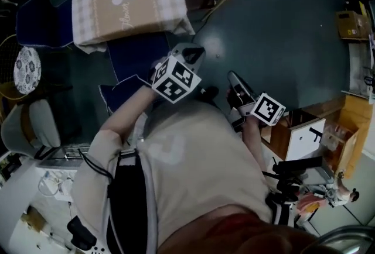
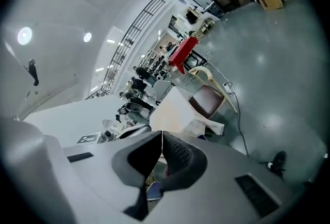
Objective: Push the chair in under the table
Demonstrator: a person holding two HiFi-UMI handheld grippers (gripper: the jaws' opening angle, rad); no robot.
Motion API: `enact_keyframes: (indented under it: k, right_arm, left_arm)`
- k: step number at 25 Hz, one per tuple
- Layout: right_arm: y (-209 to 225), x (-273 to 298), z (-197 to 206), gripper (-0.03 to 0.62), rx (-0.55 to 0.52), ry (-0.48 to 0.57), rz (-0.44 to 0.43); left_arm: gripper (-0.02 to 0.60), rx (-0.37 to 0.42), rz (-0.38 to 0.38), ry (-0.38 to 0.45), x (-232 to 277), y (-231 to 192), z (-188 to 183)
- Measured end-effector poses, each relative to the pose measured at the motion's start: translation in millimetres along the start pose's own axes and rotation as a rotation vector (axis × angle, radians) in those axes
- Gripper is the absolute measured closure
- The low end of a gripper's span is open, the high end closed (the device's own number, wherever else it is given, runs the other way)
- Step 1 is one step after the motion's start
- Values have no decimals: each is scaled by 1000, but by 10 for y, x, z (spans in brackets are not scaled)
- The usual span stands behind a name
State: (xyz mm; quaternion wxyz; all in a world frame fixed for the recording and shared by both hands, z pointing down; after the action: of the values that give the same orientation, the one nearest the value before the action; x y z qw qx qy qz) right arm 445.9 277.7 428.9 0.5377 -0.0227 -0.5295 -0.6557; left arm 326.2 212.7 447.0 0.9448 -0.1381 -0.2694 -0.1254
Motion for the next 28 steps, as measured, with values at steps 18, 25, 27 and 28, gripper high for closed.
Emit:
enact_keyframes:
  k: [18, 25, 27, 28]
  right_arm:
    - [1082, -266, -983, 583, -119, -218, -309]
    - [1088, -215, -936, 583, -166, -346, -358]
    - [1006, -148, -954, 583, -163, -365, -385]
    - [987, -109, -967, 583, -176, -367, -373]
  left_arm:
    - [574, -82, -375, -60, 887, 692, -740]
    - [574, -211, -490, -46, 808, 870, -725]
    - [574, -221, -504, -40, 770, 779, -751]
    - [574, -218, -504, -36, 754, 718, -761]
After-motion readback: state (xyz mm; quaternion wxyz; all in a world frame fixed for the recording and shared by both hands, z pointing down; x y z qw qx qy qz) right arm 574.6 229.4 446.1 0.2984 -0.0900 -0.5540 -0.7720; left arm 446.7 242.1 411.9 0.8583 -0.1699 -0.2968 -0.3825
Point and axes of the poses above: the fingertips, and each gripper's own axes: x forward along the fingers, y to its right, z out of its underside, the point moved 3 cm from there along -x, backward along the fingers, and after that the axes turned 14 degrees about z, right-handed, at the moved point
